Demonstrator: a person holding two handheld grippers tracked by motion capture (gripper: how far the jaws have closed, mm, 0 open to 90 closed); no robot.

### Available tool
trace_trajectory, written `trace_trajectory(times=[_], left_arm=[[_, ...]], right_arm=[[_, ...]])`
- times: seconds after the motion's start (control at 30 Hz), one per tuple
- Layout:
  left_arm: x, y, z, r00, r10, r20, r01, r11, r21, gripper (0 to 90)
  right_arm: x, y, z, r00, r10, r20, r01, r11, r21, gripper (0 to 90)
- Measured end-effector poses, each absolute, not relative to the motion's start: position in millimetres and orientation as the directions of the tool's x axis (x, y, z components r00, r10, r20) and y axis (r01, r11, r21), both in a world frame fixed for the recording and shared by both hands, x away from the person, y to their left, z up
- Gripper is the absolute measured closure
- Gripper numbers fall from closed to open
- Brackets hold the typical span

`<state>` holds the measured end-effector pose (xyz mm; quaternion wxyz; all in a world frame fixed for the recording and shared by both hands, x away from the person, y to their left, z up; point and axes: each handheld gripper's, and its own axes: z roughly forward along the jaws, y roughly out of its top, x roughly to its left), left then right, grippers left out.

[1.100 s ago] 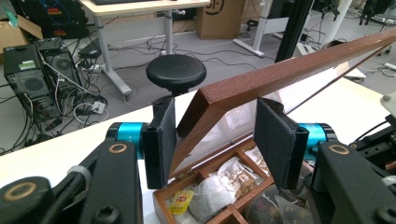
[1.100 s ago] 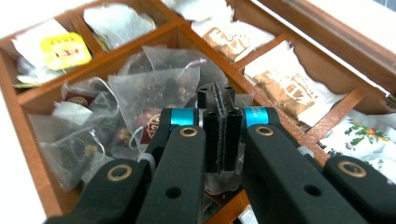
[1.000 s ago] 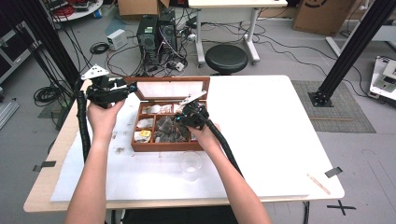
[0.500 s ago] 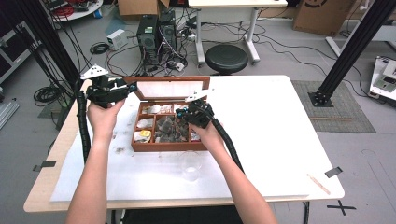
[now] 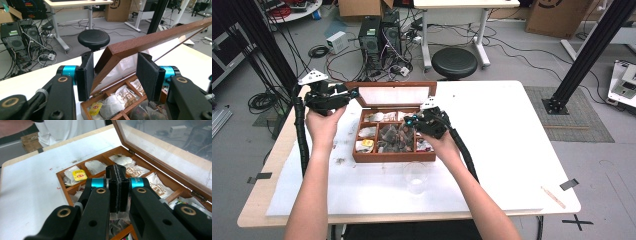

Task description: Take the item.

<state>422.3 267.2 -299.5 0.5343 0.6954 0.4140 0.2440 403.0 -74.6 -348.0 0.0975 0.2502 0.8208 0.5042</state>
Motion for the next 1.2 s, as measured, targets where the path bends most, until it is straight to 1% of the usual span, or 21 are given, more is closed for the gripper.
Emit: trace_trajectory(times=[0.37,0.8,1.2], left_arm=[[422,267,-299,0.535,0.838,-0.103,0.318,-0.087,0.944,48.8],[422,266,-299,0.533,0.84,-0.103,0.318,-0.086,0.944,48.8],[422,267,-299,0.535,0.838,-0.105,0.321,-0.087,0.943,48.8]], right_arm=[[389,-89,-339,-0.871,0.479,0.108,0.296,0.337,0.894,90.0],[368,-105,-331,-0.898,0.414,0.151,0.286,0.286,0.915,90.0],[341,-119,-332,-0.929,0.309,0.203,0.281,0.233,0.931,90.0]])
